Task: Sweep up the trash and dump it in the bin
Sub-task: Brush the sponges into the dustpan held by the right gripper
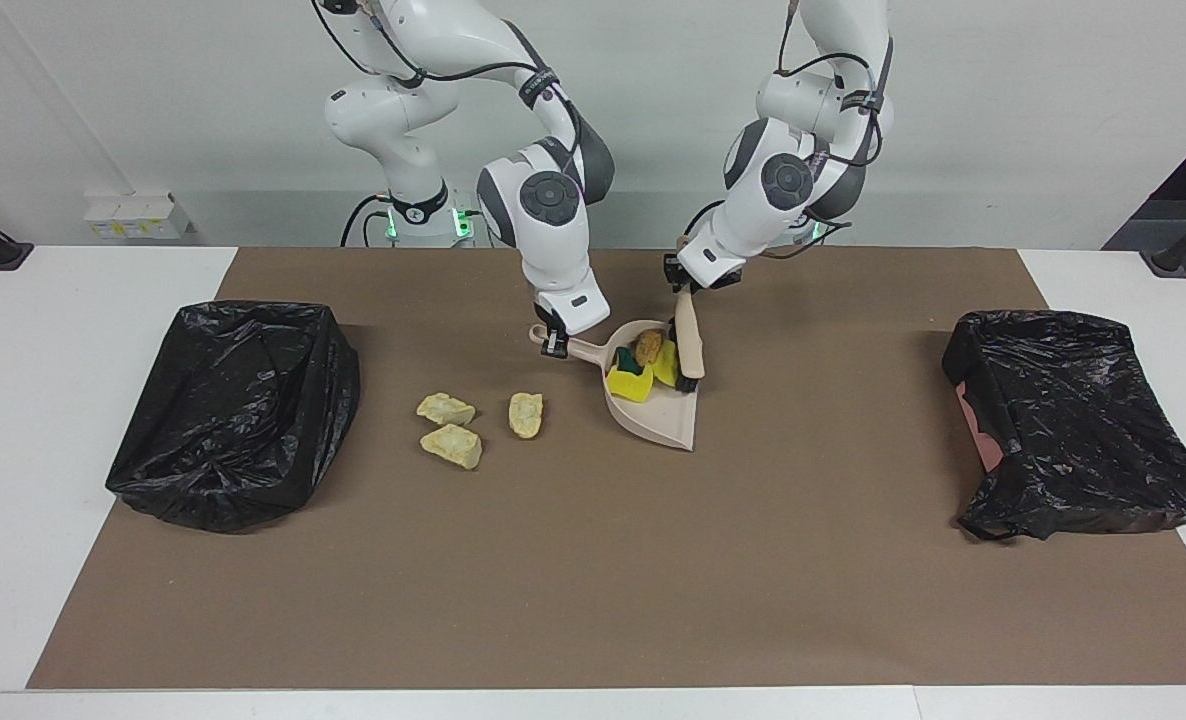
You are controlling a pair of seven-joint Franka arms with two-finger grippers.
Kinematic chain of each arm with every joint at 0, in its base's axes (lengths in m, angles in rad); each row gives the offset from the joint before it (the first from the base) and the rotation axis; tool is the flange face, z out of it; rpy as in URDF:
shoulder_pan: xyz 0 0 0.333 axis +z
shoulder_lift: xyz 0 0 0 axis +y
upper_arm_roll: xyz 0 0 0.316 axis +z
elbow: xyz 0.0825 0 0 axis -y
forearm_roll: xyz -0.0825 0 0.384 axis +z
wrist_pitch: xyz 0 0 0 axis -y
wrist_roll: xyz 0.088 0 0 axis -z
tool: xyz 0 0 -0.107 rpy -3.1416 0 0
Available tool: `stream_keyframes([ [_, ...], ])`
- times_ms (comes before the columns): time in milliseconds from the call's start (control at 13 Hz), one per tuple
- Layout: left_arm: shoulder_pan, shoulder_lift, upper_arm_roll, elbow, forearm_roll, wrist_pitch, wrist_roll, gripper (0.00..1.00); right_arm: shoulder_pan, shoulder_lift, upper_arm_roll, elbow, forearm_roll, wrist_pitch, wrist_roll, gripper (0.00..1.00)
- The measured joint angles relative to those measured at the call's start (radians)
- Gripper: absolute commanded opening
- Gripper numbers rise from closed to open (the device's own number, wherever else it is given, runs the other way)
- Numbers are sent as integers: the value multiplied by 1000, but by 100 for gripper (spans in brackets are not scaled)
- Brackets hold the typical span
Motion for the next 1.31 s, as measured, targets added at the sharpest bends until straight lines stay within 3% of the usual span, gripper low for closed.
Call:
stream_keyframes([
  [230, 52, 12, 20, 46, 12, -59, 0, 0, 0, 0, 0, 0, 0, 0, 0, 0],
  [461, 136, 9, 29, 91, 126, -151, 2, 0, -2, -1, -1, 3, 0, 0, 8, 0],
  [691, 142, -8, 26, 97, 216, -184, -10, 0, -25, -15, -4, 9, -1, -2, 15, 0],
  [1305, 130, 10, 10, 27, 252, -97, -47, 0, -50, -33, -6, 4, -11, -9, 9, 0],
])
